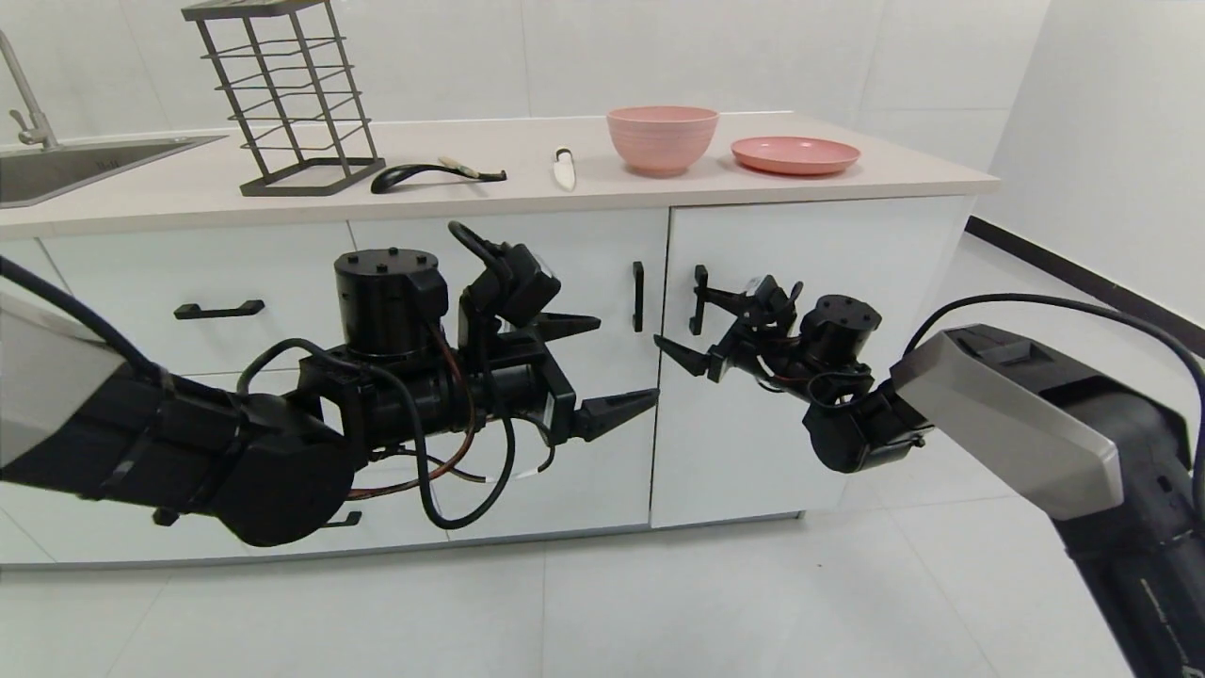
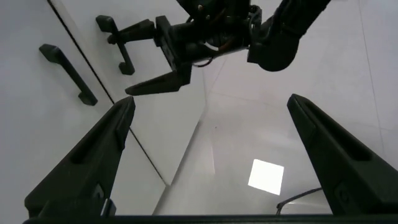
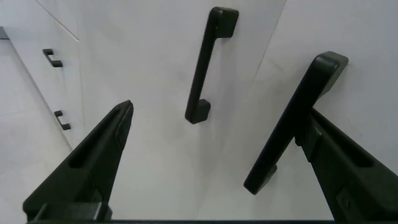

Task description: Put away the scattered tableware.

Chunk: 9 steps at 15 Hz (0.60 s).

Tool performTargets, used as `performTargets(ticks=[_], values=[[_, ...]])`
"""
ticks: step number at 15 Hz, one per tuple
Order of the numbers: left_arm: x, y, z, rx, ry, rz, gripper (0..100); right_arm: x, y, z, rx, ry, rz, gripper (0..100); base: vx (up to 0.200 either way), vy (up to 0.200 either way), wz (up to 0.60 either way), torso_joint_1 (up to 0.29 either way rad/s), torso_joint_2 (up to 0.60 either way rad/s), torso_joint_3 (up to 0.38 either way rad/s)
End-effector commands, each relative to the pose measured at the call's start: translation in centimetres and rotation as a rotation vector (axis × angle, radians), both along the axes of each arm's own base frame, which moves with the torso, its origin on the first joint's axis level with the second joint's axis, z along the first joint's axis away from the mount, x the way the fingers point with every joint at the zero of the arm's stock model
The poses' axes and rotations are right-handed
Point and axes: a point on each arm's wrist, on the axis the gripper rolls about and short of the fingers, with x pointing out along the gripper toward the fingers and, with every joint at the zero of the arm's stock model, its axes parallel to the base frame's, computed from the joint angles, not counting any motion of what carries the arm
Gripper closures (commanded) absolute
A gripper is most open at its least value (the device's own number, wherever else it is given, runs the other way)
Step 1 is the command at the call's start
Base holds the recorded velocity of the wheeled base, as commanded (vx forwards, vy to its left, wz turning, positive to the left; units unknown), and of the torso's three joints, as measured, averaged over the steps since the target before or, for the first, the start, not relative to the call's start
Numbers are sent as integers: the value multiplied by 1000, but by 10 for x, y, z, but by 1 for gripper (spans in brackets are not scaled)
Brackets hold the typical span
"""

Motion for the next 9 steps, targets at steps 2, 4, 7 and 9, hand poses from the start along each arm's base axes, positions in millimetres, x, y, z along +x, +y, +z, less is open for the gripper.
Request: performTargets(ticks=[2,4,7,9], values=[[13,-8,-5,-1,-3,-1,0,-29,-12,17,-14,21,37,0,0,0,0,0,0,0],[21,-15,-10,-8,8,-31,0,-58,-20,28,-26,46,63,0,0,0,0,0,0,0],[48,-39,-14,-33,-25,-60,0,-91,-32,44,-37,67,92,0,0,0,0,0,0,0],[71,-61,-21,-57,-57,-81,0,-99,-34,44,-39,70,101,0,0,0,0,0,0,0]])
